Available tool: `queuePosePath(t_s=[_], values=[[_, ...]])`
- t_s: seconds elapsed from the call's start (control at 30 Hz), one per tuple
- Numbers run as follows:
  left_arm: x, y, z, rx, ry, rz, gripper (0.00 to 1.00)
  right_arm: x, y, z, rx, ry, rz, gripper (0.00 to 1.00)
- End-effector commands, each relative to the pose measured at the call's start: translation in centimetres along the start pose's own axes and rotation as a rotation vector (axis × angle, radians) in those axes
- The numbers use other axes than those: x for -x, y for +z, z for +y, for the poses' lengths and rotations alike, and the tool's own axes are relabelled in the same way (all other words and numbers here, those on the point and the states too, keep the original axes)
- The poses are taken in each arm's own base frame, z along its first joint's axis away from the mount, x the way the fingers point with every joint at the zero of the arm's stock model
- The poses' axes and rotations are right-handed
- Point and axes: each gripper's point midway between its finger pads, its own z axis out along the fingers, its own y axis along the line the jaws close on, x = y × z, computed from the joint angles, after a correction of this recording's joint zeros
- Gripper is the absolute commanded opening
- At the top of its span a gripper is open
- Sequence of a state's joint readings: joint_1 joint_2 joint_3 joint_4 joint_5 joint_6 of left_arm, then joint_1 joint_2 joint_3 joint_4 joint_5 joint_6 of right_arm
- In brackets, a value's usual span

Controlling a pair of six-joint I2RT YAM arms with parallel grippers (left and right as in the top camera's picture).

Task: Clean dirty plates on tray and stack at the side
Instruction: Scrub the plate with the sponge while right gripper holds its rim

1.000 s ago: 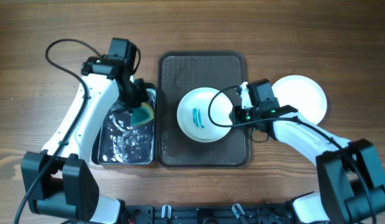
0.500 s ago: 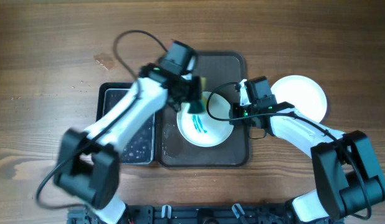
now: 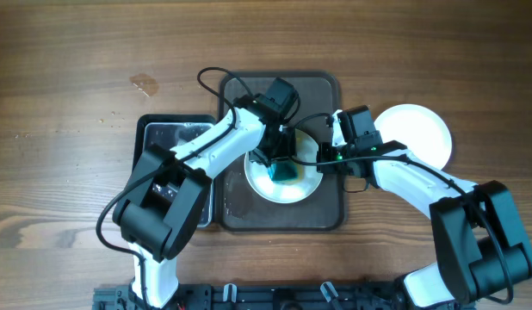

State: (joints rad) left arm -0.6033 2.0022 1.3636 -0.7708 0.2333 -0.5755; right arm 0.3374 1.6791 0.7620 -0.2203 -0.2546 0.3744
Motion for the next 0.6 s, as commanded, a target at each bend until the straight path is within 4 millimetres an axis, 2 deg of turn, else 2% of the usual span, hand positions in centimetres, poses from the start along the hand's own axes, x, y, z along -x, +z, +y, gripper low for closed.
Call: queuePosePath(t_s=[0.0,0.07,0.13,0.27,0.33,0.43,0.47,0.53,0.57], values=[[-0.7,-0.2,0.3,0.007,-0.009,0.018,0.39,-1.7,0.7,-1.4,-0.052,0.036,0.052,0.04],[-0.4,-0.6,0.0,-0.005,-0.004,0.002,0.45,-1.7,0.7,-1.4,-0.052,0.037,0.052,0.04],[-0.2,-0.5,-0.4,-0.015,0.005,-0.01,0.46,-1.7,0.7,-1.4,-0.052,0.037,0.052,0.04],[0.0,-0.1,-2.5,-0.055,0.061,-0.05,0.36,-1.7,0.7,-1.3,-0.051,0.037,0.052,0.04],[-0.3,0.1,-3.4,-0.046,0.094,-0.071,0.36,-1.8,0.7,-1.2,-0.041,0.037,0.056,0.04],[-0.8,0.8,-2.9,0.031,0.125,-0.105,0.35,-1.8,0.7,-1.2,-0.041,0.037,0.056,0.04],[-1.1,1.2,-2.7,0.052,0.133,-0.102,0.29,-1.8,0.7,-1.2,-0.041,0.038,0.056,0.04],[-1.8,2.0,-2.3,0.07,0.129,-0.082,0.04,-1.8,0.7,-1.2,-0.04,0.037,0.057,0.05],[-2.0,2.0,-2.0,0.078,0.122,-0.073,0.04,-1.8,0.7,-1.1,-0.037,0.038,0.058,0.04]])
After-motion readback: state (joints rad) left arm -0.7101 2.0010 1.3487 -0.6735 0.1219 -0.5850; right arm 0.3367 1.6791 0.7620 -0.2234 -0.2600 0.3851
